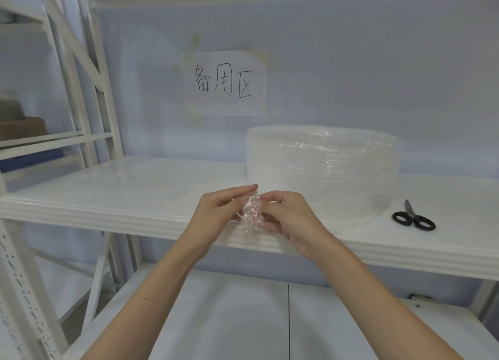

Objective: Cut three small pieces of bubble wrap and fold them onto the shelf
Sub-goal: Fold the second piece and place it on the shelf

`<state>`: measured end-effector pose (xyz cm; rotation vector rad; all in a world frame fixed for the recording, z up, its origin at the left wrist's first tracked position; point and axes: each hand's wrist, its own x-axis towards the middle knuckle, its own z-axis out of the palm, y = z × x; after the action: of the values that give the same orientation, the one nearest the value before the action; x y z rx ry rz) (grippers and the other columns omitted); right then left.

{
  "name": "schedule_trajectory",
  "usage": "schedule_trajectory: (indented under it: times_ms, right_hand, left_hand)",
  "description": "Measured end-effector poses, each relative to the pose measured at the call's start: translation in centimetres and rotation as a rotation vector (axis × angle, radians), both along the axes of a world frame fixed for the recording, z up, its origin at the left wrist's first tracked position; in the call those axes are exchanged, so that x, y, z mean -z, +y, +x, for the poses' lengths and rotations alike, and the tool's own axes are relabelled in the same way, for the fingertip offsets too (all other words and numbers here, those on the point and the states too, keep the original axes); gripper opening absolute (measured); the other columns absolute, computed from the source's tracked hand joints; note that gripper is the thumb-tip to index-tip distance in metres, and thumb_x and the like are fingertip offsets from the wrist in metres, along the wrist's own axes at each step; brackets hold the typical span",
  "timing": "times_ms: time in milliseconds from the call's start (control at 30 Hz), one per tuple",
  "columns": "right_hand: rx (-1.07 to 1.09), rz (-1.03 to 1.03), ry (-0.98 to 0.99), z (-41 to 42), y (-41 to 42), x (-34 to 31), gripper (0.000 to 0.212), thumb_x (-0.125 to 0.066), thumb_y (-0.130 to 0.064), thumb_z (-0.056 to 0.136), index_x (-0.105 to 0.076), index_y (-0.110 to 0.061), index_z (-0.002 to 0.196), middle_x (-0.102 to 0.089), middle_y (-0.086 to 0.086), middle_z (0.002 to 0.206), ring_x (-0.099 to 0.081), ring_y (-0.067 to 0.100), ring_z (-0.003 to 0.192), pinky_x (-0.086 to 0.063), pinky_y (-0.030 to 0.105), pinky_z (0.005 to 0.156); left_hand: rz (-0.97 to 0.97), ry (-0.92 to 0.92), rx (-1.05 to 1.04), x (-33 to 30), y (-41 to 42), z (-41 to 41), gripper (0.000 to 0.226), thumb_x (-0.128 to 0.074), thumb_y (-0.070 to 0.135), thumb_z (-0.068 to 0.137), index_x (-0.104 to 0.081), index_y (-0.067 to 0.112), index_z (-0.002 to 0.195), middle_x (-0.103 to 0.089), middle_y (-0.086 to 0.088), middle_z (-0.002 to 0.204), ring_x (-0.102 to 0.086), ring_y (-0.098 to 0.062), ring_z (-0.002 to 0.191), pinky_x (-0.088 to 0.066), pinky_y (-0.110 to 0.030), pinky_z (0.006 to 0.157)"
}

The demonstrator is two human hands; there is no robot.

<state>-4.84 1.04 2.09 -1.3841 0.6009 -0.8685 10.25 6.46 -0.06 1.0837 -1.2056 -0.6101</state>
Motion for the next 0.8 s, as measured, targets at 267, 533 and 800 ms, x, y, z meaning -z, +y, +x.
schedule_trajectory:
  times_ms: [267,533,800]
  right_hand:
    - [-0.019,-0.007,-0.006,0.09,-0.08,0.02,0.021,-0.071,-0.011,0.086,-0.068,0.004,0.101,-0.073,0.025,0.098,-0.073,0.028,0.085,-0.059,0.025,0.067]
    - [-0.093,0.045,-0.022,-0.05,-0.27,0.03,0.018,-0.059,-0.015,0.093,-0.069,0.000,0.096,-0.073,0.024,0.095,-0.073,0.031,0.085,-0.059,0.035,0.078]
    - [-0.042,-0.052,0.084,-0.02,-0.90,0.07,0.028,-0.067,-0.023,0.089,-0.071,0.003,0.097,-0.069,0.014,0.086,-0.063,0.022,0.077,-0.058,0.038,0.080]
  left_hand:
    - [0.021,0.012,-0.010,-0.01,0.07,-0.12,0.040,-0.055,0.000,0.094,-0.080,0.031,0.099,-0.078,-0.004,0.104,-0.067,-0.033,0.098,-0.051,-0.056,0.096]
    - [0.017,-0.007,-0.033,-0.06,0.14,0.05,0.033,-0.060,0.006,0.094,-0.080,0.031,0.099,-0.077,-0.016,0.099,-0.066,-0.028,0.086,-0.052,-0.052,0.093]
    - [0.016,-0.046,-0.023,0.19,-0.08,0.24,0.032,-0.058,0.004,0.093,-0.079,0.027,0.105,-0.078,-0.004,0.104,-0.066,-0.042,0.099,-0.055,-0.051,0.093]
